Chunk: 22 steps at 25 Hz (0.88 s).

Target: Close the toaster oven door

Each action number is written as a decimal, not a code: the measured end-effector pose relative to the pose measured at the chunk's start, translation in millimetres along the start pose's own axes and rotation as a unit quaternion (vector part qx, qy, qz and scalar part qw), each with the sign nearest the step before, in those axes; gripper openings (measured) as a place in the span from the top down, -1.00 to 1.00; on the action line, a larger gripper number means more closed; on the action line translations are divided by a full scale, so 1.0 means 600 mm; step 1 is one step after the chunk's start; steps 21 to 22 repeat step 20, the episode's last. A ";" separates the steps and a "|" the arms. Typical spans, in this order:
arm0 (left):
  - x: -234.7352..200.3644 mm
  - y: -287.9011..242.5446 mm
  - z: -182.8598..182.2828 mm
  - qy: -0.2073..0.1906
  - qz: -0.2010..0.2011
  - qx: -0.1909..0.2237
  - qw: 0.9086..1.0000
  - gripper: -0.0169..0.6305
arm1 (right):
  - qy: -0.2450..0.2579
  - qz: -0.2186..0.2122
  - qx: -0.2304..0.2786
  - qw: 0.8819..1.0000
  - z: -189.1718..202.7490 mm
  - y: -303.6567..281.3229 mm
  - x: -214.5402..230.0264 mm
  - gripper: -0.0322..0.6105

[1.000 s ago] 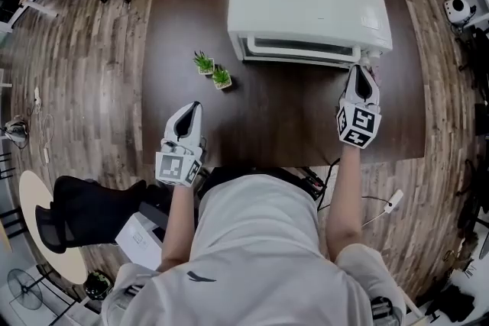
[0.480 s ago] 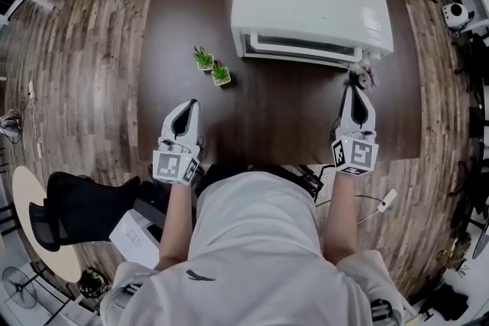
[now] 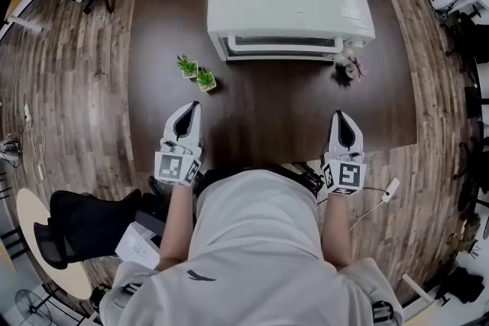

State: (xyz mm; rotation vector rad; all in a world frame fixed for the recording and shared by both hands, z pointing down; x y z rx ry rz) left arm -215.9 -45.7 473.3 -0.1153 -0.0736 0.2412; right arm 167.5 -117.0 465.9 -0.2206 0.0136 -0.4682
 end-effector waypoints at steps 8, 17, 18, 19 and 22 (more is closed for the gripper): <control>0.005 -0.017 -0.009 -0.008 0.016 0.002 1.000 0.94 | 0.010 -0.010 0.008 1.000 -0.018 0.006 -0.015 0.90; -0.002 -0.017 -0.008 -0.009 0.023 0.005 1.000 0.94 | 0.005 -0.004 0.014 1.000 -0.026 0.007 -0.022 0.90; -0.003 -0.018 -0.007 -0.009 0.024 0.005 1.000 0.93 | 0.005 -0.004 0.014 1.000 -0.027 0.007 -0.023 0.90; -0.004 -0.018 -0.007 -0.009 0.024 0.006 1.000 0.94 | 0.004 -0.004 0.015 1.000 -0.028 0.007 -0.025 0.90; -0.005 -0.018 -0.007 -0.008 0.025 0.006 1.000 0.93 | 0.004 -0.004 0.015 1.000 -0.028 0.008 -0.026 0.90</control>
Point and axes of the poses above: the fingertips, and each gripper's own axes: y backward along the fingers, x to its right, z out of its underside, the point moved 6 cm from there along y, backward along the fingers, and after that the axes turned 7 degrees about -y, right-handed, at the moved point
